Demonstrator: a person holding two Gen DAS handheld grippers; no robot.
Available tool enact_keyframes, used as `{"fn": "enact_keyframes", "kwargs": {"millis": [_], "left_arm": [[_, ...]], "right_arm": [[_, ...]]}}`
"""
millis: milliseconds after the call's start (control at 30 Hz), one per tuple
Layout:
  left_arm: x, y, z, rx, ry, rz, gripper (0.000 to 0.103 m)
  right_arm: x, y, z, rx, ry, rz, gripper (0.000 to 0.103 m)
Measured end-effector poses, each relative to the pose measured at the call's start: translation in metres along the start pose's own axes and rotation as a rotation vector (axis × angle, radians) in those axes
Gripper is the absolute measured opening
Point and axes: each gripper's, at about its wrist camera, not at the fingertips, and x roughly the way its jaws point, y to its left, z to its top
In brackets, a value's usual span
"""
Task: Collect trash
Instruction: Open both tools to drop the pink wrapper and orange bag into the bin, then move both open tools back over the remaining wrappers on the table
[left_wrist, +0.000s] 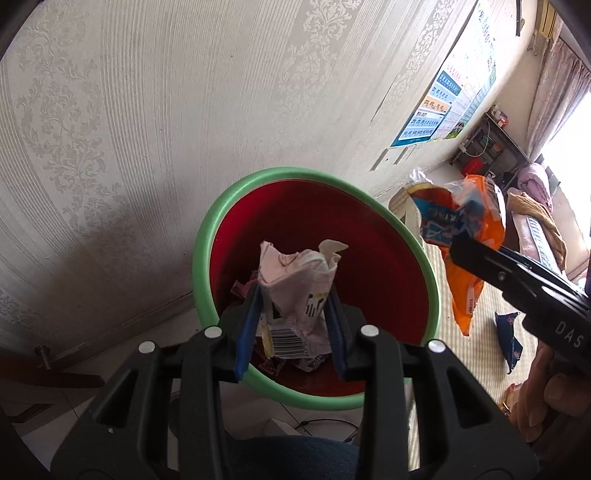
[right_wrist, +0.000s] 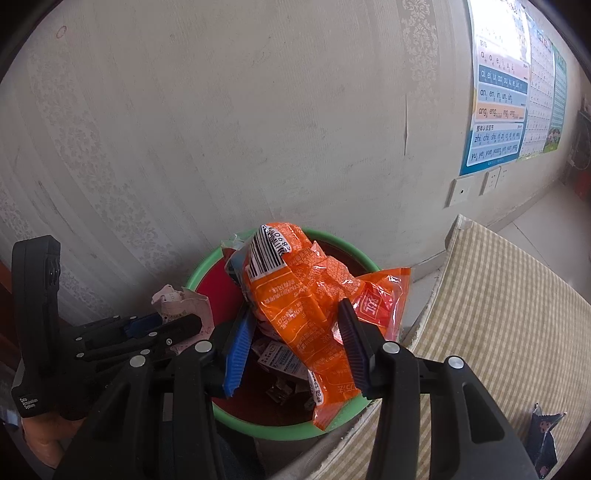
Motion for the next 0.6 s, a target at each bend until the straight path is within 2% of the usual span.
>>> {"fn": "enact_keyframes", "kwargs": {"millis": [233, 300, 333, 367, 433, 500, 567, 600], "left_arm": [[0.004, 0.002, 0.0, 0.004, 0.005, -0.004, 0.032], [0.004, 0.0, -0.001, 0.01, 0.005, -0.011, 0.037], [0.004, -0.001, -0.002, 0.014, 0.004, -0.012, 0.05], [0.003, -0.002, -0.002, 0.019, 0.001, -0.014, 0.07], [0.0, -0.006, -0.003, 0.04, -0.017, -0.012, 0.085], [-0.003, -0.008, -0.004, 0.057, -0.024, -0.009, 0.091], [-0.005, -0.01, -0.005, 0.068, -0.022, -0.014, 0.097], [-0.006, -0.01, -0.006, 0.073, -0.02, -0.016, 0.097]], "right_arm": [[0.009, -0.002, 0.0, 0.01, 0.007, 0.006, 0.047], [0.009, -0.003, 0.002, 0.014, 0.005, 0.014, 0.049], [0.009, -0.003, 0.002, 0.019, 0.001, 0.013, 0.061], [0.007, -0.004, 0.002, 0.025, -0.007, 0.011, 0.069], [0.005, -0.006, 0.002, 0.036, -0.017, 0.01, 0.073], [0.003, -0.007, 0.002, 0.043, -0.02, 0.007, 0.076], [0.001, -0.009, 0.002, 0.052, -0.027, 0.001, 0.084], [-0.001, -0.011, 0.003, 0.06, -0.031, -0.004, 0.086]]}}
